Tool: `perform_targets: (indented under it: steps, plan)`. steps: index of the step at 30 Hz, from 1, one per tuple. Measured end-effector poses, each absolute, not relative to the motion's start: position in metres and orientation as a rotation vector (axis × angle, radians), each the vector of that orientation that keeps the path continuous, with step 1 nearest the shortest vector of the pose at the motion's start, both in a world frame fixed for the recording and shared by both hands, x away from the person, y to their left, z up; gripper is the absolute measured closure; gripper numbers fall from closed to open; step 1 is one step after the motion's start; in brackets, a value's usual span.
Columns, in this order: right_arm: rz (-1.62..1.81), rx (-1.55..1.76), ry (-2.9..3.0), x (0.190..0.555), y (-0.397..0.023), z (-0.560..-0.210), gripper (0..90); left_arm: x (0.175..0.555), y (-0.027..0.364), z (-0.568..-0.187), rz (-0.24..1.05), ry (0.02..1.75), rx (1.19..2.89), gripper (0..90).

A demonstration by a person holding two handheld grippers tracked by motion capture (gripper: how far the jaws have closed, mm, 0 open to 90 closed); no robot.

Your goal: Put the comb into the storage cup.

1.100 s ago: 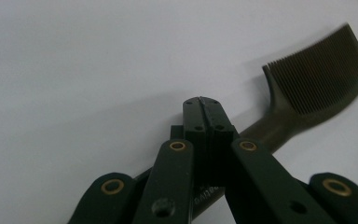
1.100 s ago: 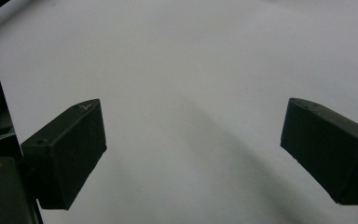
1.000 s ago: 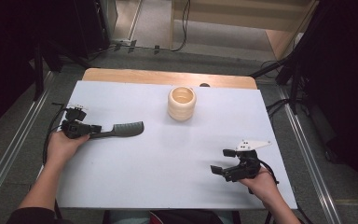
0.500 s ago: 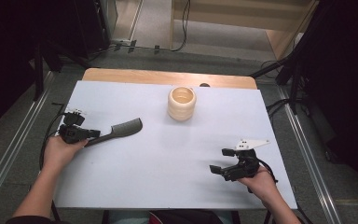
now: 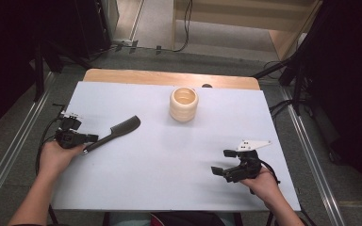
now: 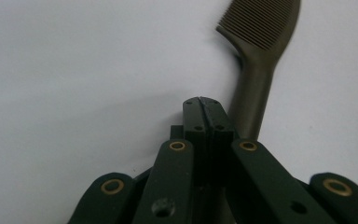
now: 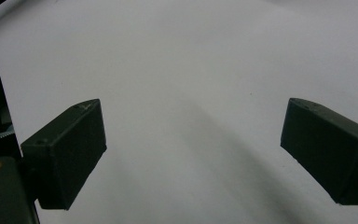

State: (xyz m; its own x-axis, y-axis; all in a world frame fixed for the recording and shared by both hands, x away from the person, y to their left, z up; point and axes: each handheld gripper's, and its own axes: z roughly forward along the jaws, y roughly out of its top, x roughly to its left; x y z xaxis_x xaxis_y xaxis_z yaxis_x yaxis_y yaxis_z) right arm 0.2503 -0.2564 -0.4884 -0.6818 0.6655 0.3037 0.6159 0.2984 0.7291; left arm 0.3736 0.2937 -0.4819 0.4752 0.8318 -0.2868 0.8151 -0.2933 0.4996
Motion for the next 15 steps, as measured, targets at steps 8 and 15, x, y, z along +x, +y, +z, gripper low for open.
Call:
perform_targets:
  steps: [8,15]
  plan:
    - [1.352,1.221,2.489,0.2509,-0.2556,-0.4887,5.0,0.3647,0.2903,-0.4819,0.022,1.346,2.143,89.2]
    - [1.352,1.219,2.491,0.251,-0.2551,-0.489,5.0,0.3631,0.2908,-0.4815,0.025,1.352,2.12,82.9]
